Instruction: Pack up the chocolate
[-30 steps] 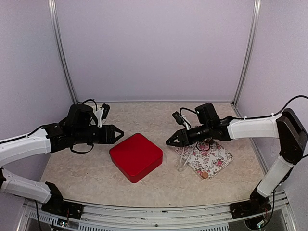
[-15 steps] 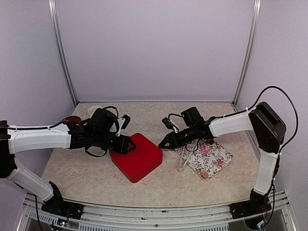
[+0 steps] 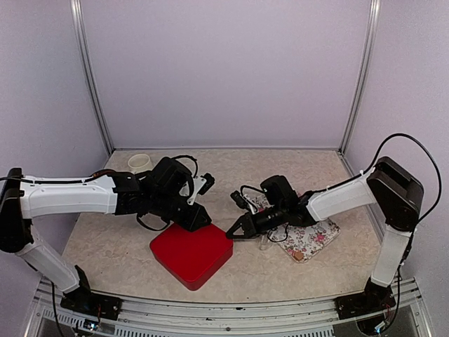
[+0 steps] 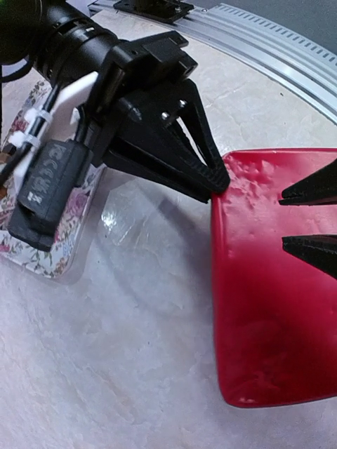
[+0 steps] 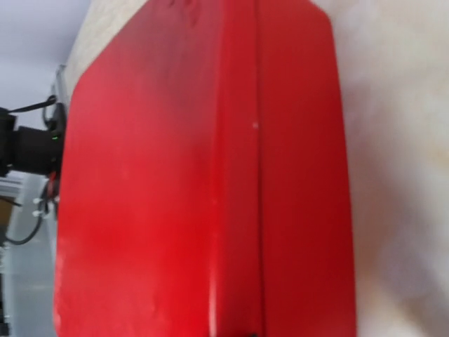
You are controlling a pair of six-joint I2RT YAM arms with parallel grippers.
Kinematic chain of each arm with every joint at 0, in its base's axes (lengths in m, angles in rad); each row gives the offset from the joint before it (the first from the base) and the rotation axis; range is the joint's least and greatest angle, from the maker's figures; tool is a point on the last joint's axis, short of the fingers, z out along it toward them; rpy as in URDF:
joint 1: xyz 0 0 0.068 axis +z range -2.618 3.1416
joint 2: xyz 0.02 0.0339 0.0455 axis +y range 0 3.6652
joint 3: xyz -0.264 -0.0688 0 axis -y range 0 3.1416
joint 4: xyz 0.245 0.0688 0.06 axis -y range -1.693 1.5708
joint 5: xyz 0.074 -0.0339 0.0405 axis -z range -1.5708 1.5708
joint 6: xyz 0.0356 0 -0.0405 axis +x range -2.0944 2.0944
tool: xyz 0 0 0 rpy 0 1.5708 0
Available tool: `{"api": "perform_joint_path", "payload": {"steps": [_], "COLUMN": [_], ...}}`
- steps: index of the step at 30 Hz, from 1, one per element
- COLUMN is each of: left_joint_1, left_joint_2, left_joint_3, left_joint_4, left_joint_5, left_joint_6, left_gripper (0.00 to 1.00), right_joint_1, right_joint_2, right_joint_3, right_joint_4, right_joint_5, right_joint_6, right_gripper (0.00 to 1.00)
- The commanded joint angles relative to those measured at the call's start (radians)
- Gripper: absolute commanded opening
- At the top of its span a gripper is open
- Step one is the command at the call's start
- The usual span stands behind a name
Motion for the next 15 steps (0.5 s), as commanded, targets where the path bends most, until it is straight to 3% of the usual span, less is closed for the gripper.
{"api": "perform_joint_path", "payload": {"steps": [1,7,15], "left_joint_1": [-0.033,-0.109,-0.182], "left_joint_2": [0.01,0.06,0.19], "left_joint_3": [0.065,0.12,0.091], "left_joint_4": [-0.067,-0.107,-0.044], "left_joint_5": [0.013,-0.051,0.002], "left_joint_6": [0.03,0.039,0.048], "left_gripper": [0.13,0.06,0.02], "right_joint_1": [0.035,0.036,0.036], "right_joint_2": [-0.017,-0.003,0.022], "right_joint_3": [-0.115,-0.161,-0.162], "right_joint_4": [0.074,0.134,0.133], "right_joint_5": [-0.026,-0.034,-0.03], "right_joint_6": [0.134,0.167,0.163], "right_gripper": [0.0,0.0,0.0]}}
